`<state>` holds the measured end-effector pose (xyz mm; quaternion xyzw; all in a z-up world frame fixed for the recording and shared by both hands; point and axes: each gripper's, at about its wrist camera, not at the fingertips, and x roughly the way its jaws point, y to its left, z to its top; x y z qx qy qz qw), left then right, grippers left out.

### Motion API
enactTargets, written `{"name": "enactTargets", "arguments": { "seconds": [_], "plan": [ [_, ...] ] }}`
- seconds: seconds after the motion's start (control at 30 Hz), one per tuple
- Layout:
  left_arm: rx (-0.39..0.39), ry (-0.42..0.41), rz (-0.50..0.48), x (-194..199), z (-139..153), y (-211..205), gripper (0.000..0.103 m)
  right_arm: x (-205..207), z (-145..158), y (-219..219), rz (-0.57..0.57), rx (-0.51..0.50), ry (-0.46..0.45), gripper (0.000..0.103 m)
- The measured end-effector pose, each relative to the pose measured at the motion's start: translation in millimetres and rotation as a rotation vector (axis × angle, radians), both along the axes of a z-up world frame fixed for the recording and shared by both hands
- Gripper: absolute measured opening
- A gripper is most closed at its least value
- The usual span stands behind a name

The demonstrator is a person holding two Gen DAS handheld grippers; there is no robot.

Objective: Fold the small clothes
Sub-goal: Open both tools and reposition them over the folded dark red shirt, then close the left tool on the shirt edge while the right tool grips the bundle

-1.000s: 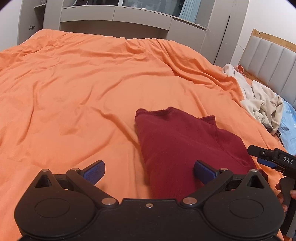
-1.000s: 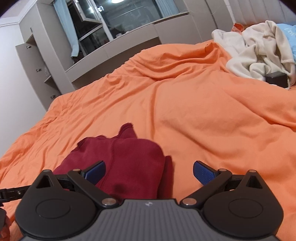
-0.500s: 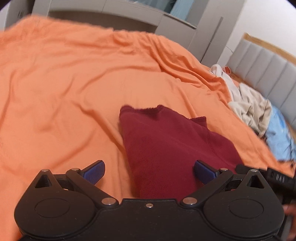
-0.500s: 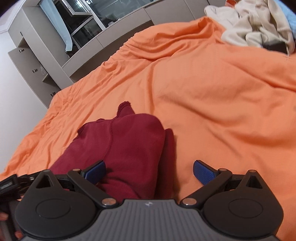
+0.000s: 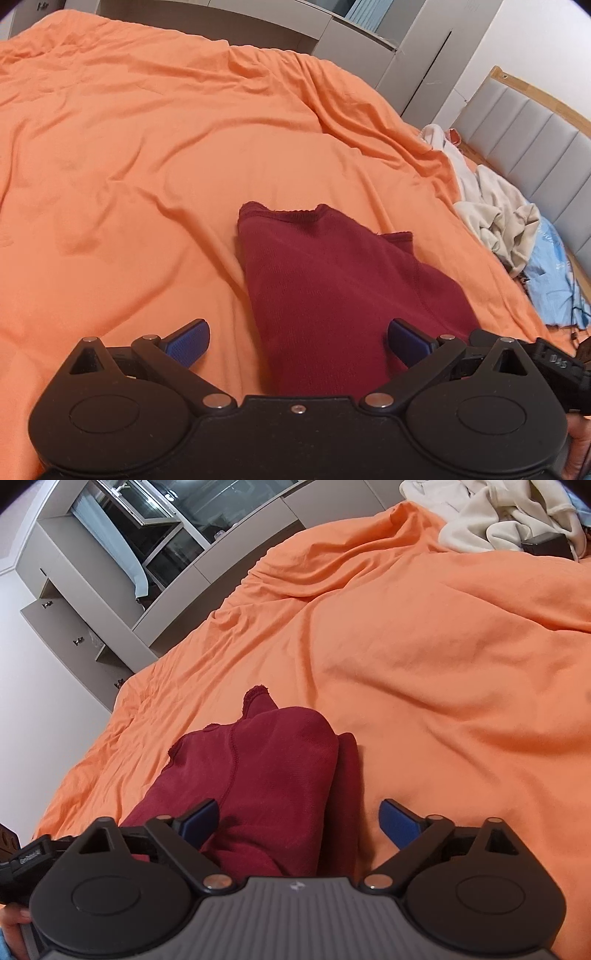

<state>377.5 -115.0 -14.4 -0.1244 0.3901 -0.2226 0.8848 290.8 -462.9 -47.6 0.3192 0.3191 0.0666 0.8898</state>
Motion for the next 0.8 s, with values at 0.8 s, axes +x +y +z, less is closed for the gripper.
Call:
{"name": "enactTargets", "arguments": {
  "seconds": [0.8],
  "plan": [
    [-0.019, 0.147, 0.025, 6.5, -2.4, 19.3, 0.103, 1.5, -6.2, 3.6, -0.002, -0.010, -0.001, 0.084]
  ]
}}
